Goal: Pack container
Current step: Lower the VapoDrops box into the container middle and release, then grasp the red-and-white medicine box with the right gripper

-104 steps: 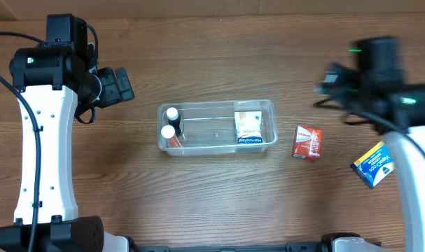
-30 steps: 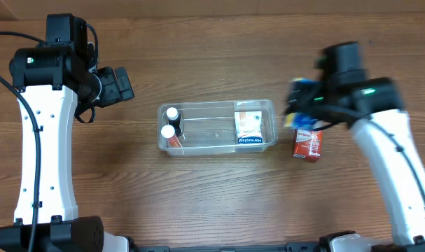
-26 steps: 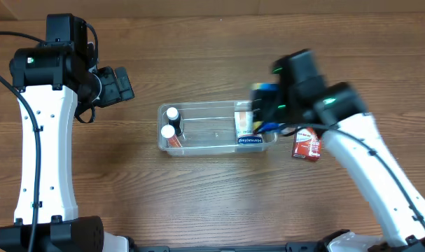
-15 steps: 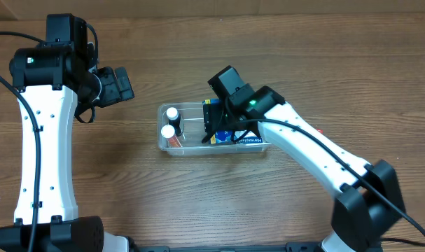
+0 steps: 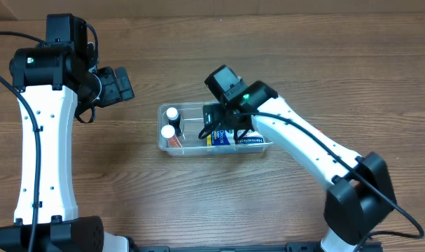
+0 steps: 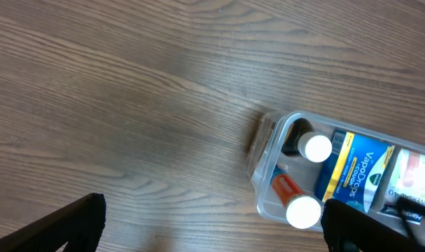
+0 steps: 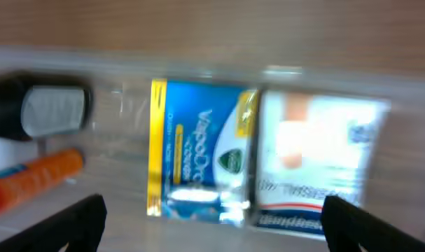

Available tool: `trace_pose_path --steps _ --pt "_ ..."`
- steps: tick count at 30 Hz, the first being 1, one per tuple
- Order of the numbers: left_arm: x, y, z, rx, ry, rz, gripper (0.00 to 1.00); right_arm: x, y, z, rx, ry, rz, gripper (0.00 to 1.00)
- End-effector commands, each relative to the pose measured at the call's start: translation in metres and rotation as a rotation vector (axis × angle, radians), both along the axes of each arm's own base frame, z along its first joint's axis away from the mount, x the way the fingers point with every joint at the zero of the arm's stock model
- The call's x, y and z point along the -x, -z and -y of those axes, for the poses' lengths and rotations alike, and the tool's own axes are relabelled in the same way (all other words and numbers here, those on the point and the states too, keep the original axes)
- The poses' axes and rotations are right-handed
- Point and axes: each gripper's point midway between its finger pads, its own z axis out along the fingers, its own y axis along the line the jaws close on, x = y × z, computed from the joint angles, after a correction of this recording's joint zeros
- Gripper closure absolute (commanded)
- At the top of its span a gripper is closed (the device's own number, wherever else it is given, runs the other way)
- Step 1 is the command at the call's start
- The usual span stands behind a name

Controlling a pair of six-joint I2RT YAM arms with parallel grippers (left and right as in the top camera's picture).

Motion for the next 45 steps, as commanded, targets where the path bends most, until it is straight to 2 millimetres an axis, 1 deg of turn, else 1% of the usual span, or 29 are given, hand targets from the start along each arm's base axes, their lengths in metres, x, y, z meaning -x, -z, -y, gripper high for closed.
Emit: trace_pose_path --steps 1,2,3,4,5,6,7,9,10,13,16,20,23,26,27,29,41,43,45 --pt "0.000 -0.012 -0.001 -0.016 0.018 0.040 0.00 -0.033 -0.123 0.047 -0.029 0.152 0.316 0.00" --pt "0.000 -0.012 -0.001 -0.015 0.018 0.040 0.00 -0.036 -0.142 0.070 -0.046 0.210 0.350 0.00" --pt "0.000 -0.012 -0.001 -0.015 0.018 0.040 0.00 -0.038 -0.153 0.099 -0.045 0.274 0.365 0.00" --pt "0.000 -0.012 -0.001 -0.015 0.018 0.040 0.00 -0.038 -0.156 0.119 -0.034 0.319 0.363 0.00" --pt "0.000 -0.012 -0.001 -0.016 0.018 0.040 0.00 -0.037 -0.153 0.148 -0.012 0.381 0.334 0.00" --pt "0.000 -0.012 -0.001 -0.015 0.018 0.040 0.00 -0.035 -0.144 0.171 0.013 0.397 0.282 0.00" --pt "0.000 -0.012 -0.001 -0.015 0.018 0.040 0.00 -0.033 -0.132 0.186 0.029 0.384 0.231 0.00" --pt "0.000 -0.012 -0.001 -0.015 0.018 0.040 0.00 -0.027 -0.106 0.206 0.041 0.373 0.144 0.00" --pt "0.000 -0.012 -0.001 -0.015 0.018 0.040 0.00 -0.022 -0.085 0.219 0.052 0.402 0.082 0.00" --pt "0.000 -0.012 -0.001 -0.015 0.018 0.040 0.00 -0.006 -0.036 0.236 0.086 0.429 -0.035 0.00" --pt "0.000 -0.012 -0.001 -0.015 0.018 0.040 0.00 0.010 0.016 0.241 0.111 0.434 -0.126 0.00" --pt "0.000 -0.012 -0.001 -0.015 0.018 0.041 0.00 0.025 0.065 0.242 0.126 0.429 -0.178 0.00" --pt "-0.001 -0.012 -0.001 -0.015 0.018 0.041 0.00 0.033 0.094 0.242 0.142 0.403 -0.217 0.00" --pt "0.000 -0.012 -0.001 -0.015 0.018 0.041 0.00 0.035 0.110 0.242 0.147 0.399 -0.246 0.00" --pt "0.000 -0.012 -0.001 -0.015 0.018 0.040 0.00 0.035 0.115 0.239 0.135 0.376 -0.258 0.00" --pt "0.000 -0.012 -0.001 -0.015 0.018 0.041 0.00 0.035 0.121 0.230 0.094 0.332 -0.278 0.00" --pt "0.000 -0.012 -0.001 -0.016 0.018 0.041 0.00 0.036 0.121 0.230 0.095 0.333 -0.283 0.00" --pt "-0.001 -0.012 -0.001 -0.016 0.018 0.041 0.00 0.034 0.116 0.230 0.095 0.334 -0.280 0.00" --pt "0.000 -0.012 -0.004 -0.029 0.012 0.040 0.00 0.027 0.101 0.233 0.108 0.350 -0.253 0.00"
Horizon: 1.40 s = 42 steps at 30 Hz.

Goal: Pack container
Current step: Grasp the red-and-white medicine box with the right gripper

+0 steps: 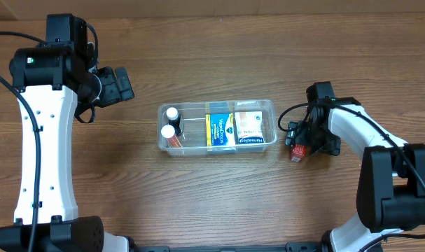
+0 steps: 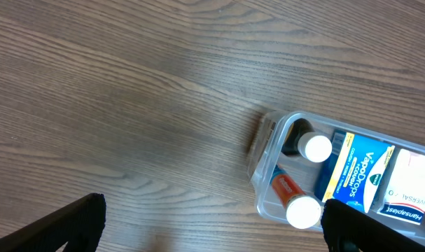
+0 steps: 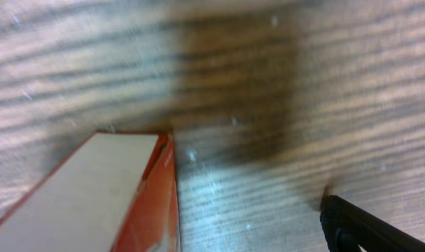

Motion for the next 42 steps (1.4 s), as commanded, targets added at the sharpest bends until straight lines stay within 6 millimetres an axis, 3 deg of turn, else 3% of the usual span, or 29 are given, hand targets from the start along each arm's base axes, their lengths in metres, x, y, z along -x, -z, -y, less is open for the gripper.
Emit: trace_pose_path --steps 1,6,8,17,22,28,33,38,42 --pt "0.000 -0.012 -0.005 -0.037 0.010 0.039 0.00 -0.022 -0.033 0.006 0.027 0.009 0.093 0.00" --pt "-0.001 -0.013 -0.006 -0.039 0.009 0.044 0.00 -0.045 -0.108 0.005 0.017 0.012 0.321 0.00" --pt "-0.001 -0.013 -0.006 -0.039 0.009 0.045 0.00 -0.043 -0.123 0.005 0.015 0.013 0.361 0.00" --pt "-0.002 -0.013 -0.006 -0.039 0.009 0.046 0.00 -0.017 -0.115 0.001 -0.006 -0.053 0.248 0.00" --pt "-0.002 -0.013 -0.005 -0.039 0.009 0.046 0.00 -0.003 -0.090 -0.004 -0.036 -0.053 0.156 0.00" --pt "-0.002 -0.013 -0.006 -0.039 0.009 0.046 0.00 -0.002 -0.079 -0.007 -0.050 -0.055 0.127 0.00" --pt "-0.002 -0.013 -0.005 -0.037 0.010 0.046 0.00 0.002 -0.079 0.005 0.016 -0.017 0.112 0.00" --pt "-0.002 -0.013 -0.005 -0.036 0.010 0.047 0.00 0.002 -0.079 -0.010 -0.066 -0.065 0.108 0.00" --pt "-0.002 -0.013 -0.005 -0.036 0.010 0.046 0.00 0.004 -0.072 -0.009 -0.062 -0.059 0.086 0.00"
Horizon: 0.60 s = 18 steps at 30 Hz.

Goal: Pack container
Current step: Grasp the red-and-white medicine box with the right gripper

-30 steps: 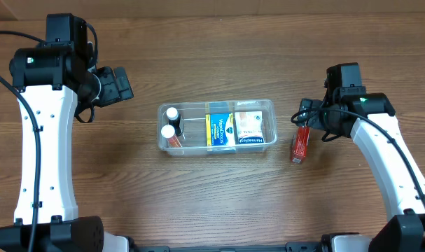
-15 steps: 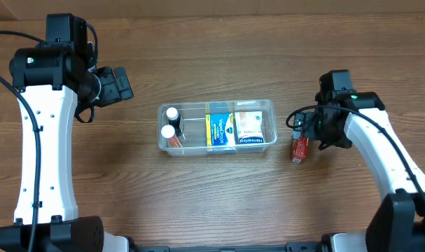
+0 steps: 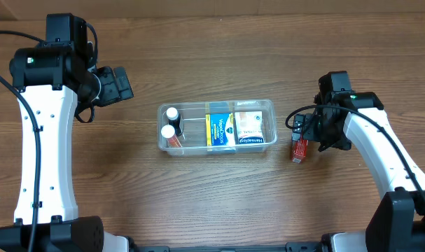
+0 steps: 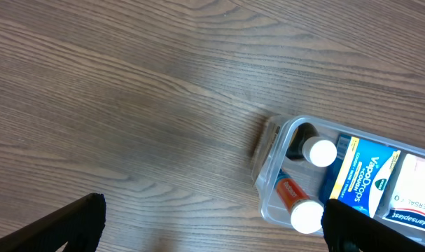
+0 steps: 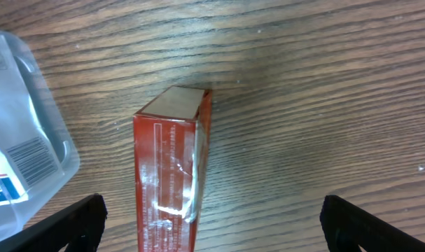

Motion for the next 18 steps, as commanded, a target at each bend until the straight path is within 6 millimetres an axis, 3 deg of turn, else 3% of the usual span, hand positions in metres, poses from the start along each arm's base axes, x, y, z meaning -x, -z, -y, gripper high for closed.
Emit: trace_pose_path --steps 1,4,8,11,15,18 --pt "0.000 -0.012 -0.002 -0.018 0.016 0.040 0.00 0.004 0.012 0.000 -0.008 0.004 -0.035 0.00" --pt "0.000 -0.012 -0.002 -0.019 0.016 0.040 0.00 0.003 0.022 0.000 -0.002 0.005 -0.062 0.00" --pt "0.000 -0.012 -0.002 -0.019 0.016 0.040 0.00 0.002 0.019 0.033 0.174 0.158 -0.041 0.00" --pt "0.000 -0.012 -0.002 -0.019 0.016 0.040 0.00 0.001 0.017 0.043 0.232 0.227 -0.025 0.00" --pt "0.000 -0.012 -0.002 -0.019 0.016 0.039 0.00 0.000 0.018 0.036 0.193 0.177 -0.030 0.00" --pt "0.000 -0.012 -0.002 -0.019 0.016 0.038 0.00 0.008 0.016 0.050 0.261 0.245 -0.046 0.00"
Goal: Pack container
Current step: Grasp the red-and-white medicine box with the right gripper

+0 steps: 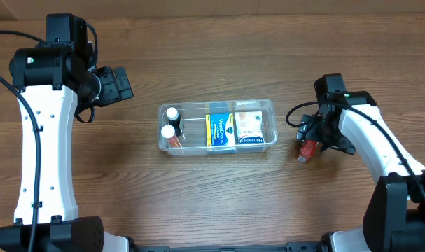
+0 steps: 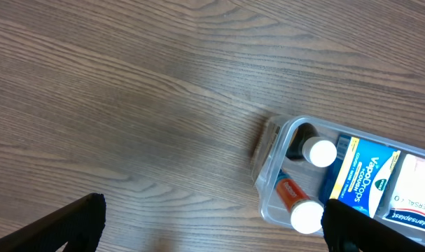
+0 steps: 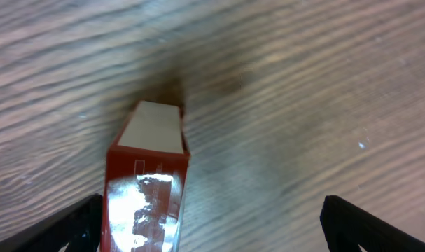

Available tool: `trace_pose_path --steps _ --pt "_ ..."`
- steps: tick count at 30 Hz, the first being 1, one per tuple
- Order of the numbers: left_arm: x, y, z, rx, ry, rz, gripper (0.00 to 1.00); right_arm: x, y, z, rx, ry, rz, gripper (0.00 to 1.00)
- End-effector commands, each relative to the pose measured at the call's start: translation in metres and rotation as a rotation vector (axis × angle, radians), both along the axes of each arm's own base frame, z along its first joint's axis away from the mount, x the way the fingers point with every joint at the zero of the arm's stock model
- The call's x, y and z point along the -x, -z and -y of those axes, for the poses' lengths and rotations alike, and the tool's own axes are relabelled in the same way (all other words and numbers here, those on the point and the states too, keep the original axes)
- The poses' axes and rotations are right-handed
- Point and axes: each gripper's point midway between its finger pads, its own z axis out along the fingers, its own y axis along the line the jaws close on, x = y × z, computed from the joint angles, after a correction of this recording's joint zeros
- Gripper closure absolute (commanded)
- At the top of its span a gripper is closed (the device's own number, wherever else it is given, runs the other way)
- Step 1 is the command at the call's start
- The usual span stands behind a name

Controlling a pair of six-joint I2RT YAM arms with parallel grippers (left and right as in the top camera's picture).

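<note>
A clear plastic container (image 1: 272, 112) sits mid-table, holding two white-capped tubes (image 1: 171, 122), a blue VapoDrops pack (image 1: 220, 131) and a white plaster box (image 1: 249, 126). To its right a small red box (image 1: 307, 150) lies on the wood. My right gripper (image 1: 314, 142) hovers over it, open. In the right wrist view the red box (image 3: 145, 182) lies close to the left fingertip (image 3: 82, 225), with the other tip far to the right. My left gripper (image 1: 120, 85) stays open at the back left, and its wrist view shows the container (image 2: 272, 150) at the lower right.
Bare wooden tabletop (image 1: 219, 196) surrounds the container. The right arm's black cable (image 1: 295, 115) loops between the container and the red box. The left arm's white link (image 1: 44, 154) runs down the left side.
The red box now lies a little further right and is turned at an angle. My right gripper has shifted with it and is still open. The left arm has not moved.
My right gripper was first low over the container, above the blue pack and white box. Then it was out to the right, close down on the red box on the table. Later it was open over that box, which has since shifted and turned slightly.
</note>
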Motion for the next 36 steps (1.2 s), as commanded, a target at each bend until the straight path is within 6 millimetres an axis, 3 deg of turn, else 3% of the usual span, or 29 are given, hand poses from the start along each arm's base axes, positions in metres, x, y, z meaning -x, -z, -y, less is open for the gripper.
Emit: trace_pose_path --steps 1,7,11,14,16,21,27,30,36 --pt "0.001 -0.012 -0.002 -0.020 0.015 0.035 0.00 0.008 -0.004 0.019 0.095 0.087 -0.010 0.00" --pt "0.001 -0.012 -0.002 -0.021 0.015 0.035 0.00 0.033 -0.015 0.031 0.171 0.234 -0.049 0.00" --pt "0.001 -0.012 -0.002 -0.021 0.015 0.035 0.00 0.033 -0.019 0.031 0.167 0.244 -0.032 0.00" --pt "0.001 -0.012 -0.002 -0.021 0.015 0.035 0.00 0.016 -0.010 0.003 -0.002 0.080 -0.021 0.00" --pt "0.002 -0.012 -0.002 -0.020 0.015 0.030 0.00 0.007 -0.008 -0.007 -0.061 0.062 0.012 0.00" --pt "0.003 -0.011 -0.002 -0.021 0.015 0.027 0.00 -0.005 -0.009 -0.004 -0.061 0.071 0.063 0.00" --pt "0.002 -0.012 -0.002 -0.025 0.026 0.028 0.00 -0.003 -0.008 0.025 -0.051 0.112 0.053 0.00" --pt "0.002 -0.012 -0.002 -0.024 0.026 0.028 0.00 -0.004 -0.006 0.021 -0.100 0.045 0.047 0.00" --pt "0.002 -0.011 -0.002 -0.024 0.026 0.027 0.00 0.012 0.031 0.020 -0.104 0.048 0.002 0.00"
